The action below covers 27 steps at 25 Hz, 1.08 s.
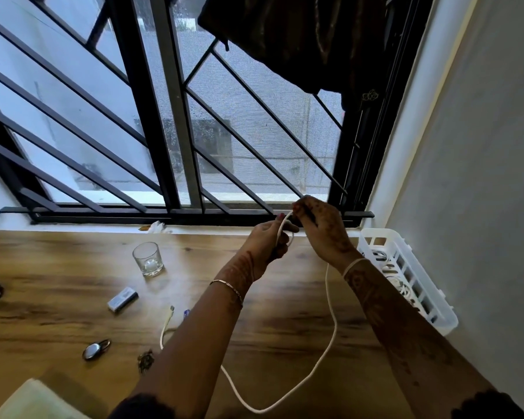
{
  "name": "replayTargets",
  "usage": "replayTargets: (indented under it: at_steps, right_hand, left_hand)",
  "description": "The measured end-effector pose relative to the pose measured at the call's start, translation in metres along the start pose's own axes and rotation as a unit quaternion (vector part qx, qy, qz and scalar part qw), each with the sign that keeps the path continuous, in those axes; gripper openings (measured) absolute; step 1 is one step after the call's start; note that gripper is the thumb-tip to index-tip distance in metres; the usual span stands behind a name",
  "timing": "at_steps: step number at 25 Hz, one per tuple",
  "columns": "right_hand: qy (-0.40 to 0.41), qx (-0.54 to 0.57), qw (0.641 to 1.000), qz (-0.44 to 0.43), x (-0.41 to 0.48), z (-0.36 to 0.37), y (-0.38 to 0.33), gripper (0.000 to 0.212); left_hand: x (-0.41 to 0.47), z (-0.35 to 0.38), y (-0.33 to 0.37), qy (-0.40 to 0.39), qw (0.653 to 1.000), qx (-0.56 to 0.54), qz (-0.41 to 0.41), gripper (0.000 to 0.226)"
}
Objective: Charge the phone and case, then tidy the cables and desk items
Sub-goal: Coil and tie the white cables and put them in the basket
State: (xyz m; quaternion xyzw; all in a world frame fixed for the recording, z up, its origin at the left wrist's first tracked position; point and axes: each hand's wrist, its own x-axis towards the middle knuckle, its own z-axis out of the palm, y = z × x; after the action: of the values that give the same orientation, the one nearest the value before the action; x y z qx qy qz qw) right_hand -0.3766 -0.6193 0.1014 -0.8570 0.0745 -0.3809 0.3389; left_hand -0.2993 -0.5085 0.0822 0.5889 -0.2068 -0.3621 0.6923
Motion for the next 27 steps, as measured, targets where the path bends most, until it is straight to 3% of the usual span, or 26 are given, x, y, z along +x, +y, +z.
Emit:
replayTargets:
  at_steps: [4,7,12,17,19,22,25,27]
  right_hand:
    - [0.013,0.024,0.999,0.034,0.006,-0.003,0.008,0.022]
    - [0.043,0.034,0.996,0.075,0.010,-0.004,0.016,0.026]
    - [0.028,0.022,0.992,0.120,0.005,0.003,0.023,0.023]
    - [-0.082,-0.054,0.990,0.105,-0.013,0.014,0.017,0.024]
    - [-0.146,-0.084,0.980,0.104,-0.014,0.013,0.011,0.025]
    - [-0.200,-0.121,0.965,0.119,-0.007,0.008,0.001,0.025]
    - [-0.225,-0.109,0.956,0.152,-0.006,0.000,-0.006,0.029]
    - [-0.217,-0.070,0.959,0.168,-0.004,-0.007,-0.011,0.031]
  left_hand:
    - [-0.012,-0.002,-0.004,-0.113,0.993,-0.040,0.006,0.032]
    - [-0.017,0.002,0.000,-0.142,0.988,-0.063,0.016,0.032]
    - [-0.017,0.011,0.016,-0.084,0.985,-0.152,0.007,0.030]
    - [-0.001,0.011,0.030,-0.017,0.943,-0.329,0.055,0.022]
    - [0.008,0.009,0.029,0.015,0.957,-0.273,0.092,0.025]
    - [0.015,0.010,0.015,0.069,0.988,-0.012,0.141,0.028]
    - [0.018,0.005,0.006,0.108,0.952,0.225,0.175,0.030]
    - [0.018,0.000,0.002,0.092,0.935,0.302,0.164,0.029]
